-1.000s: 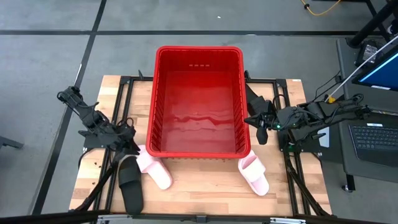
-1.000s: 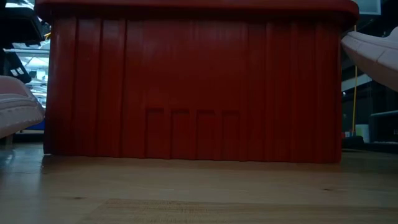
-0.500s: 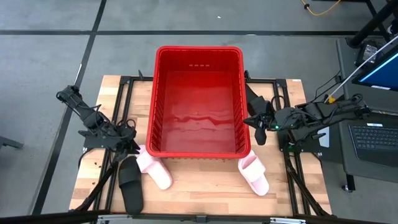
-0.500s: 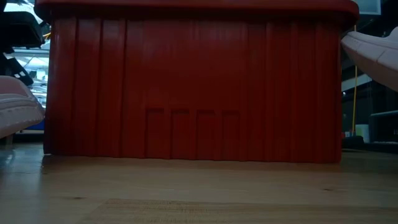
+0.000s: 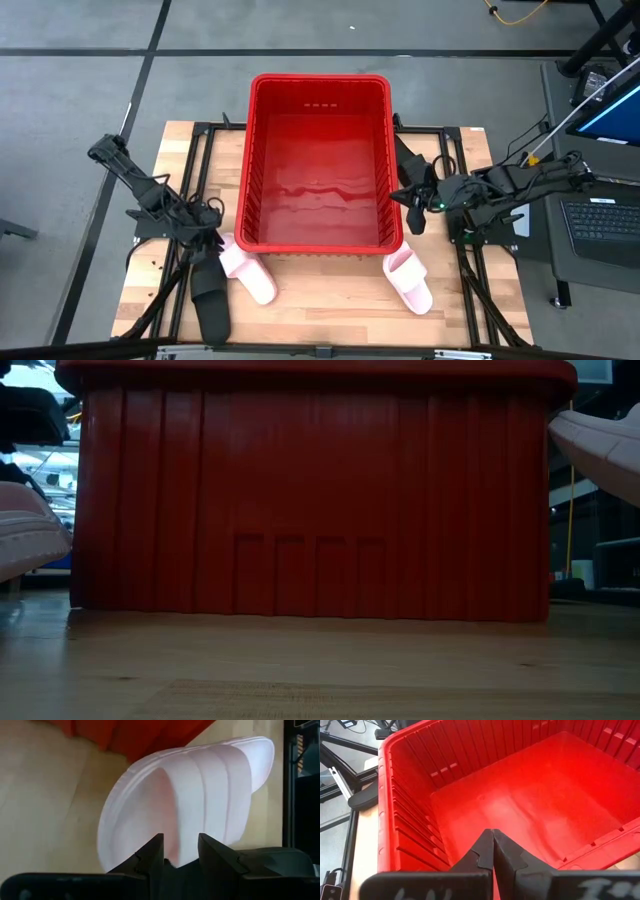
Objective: Pick and place slides into bin
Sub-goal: Put the left pink slide into the bin
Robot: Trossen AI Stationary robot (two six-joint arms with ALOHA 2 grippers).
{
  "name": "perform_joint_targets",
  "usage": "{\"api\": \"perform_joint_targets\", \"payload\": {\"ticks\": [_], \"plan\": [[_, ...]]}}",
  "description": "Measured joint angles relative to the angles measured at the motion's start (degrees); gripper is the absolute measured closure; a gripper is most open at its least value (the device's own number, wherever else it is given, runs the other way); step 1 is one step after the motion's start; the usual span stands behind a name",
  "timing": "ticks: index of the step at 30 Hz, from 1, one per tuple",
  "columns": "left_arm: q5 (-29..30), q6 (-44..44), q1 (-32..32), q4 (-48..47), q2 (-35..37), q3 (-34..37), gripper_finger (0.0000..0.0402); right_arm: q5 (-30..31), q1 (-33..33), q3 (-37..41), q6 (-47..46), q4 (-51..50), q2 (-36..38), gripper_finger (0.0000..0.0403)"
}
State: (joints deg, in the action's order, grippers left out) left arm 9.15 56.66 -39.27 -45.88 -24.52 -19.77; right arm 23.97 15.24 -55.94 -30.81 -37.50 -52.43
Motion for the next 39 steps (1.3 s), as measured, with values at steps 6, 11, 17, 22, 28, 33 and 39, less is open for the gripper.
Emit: {"api": "perform_joint_targets", "payload": {"ticks": [6,11,17,22,28,33,39], "plan": [[-0.71,-0.23,0.00,6.31,-2.17,3.45,0.0288,0.00,-0.02,0.00,-0.13,-0.02,-0.12,0.0397],[-1.38,1.12,-0.02,12.26,-2.51,6.21,0.0288,0.00,0.00,0.00,-0.13,-0.02,-0.12,0.0397],[-4.63,1.42,0.00,15.47,-2.37,6.32,0.0288,0.00,0.00,0.02,-0.15,-0.06,-0.12,0.0397],[-6.10,2.34,0.00,15.33,-2.37,6.32,0.0288,0.00,0.00,0.02,-0.14,-0.06,-0.12,0.0397],[-6.10,2.42,0.00,15.43,-2.37,6.32,0.0288,0.00,0.00,0.02,-0.15,-0.06,-0.12,0.0397],[-5.66,2.69,0.00,15.80,-2.90,6.32,0.0288,-0.02,0.00,0.02,-0.17,-0.06,-0.12,0.0397],[-5.68,3.87,0.00,16.01,-4.73,6.32,0.0288,-0.02,-0.01,0.02,-0.17,-0.04,-0.12,0.0397]]}}
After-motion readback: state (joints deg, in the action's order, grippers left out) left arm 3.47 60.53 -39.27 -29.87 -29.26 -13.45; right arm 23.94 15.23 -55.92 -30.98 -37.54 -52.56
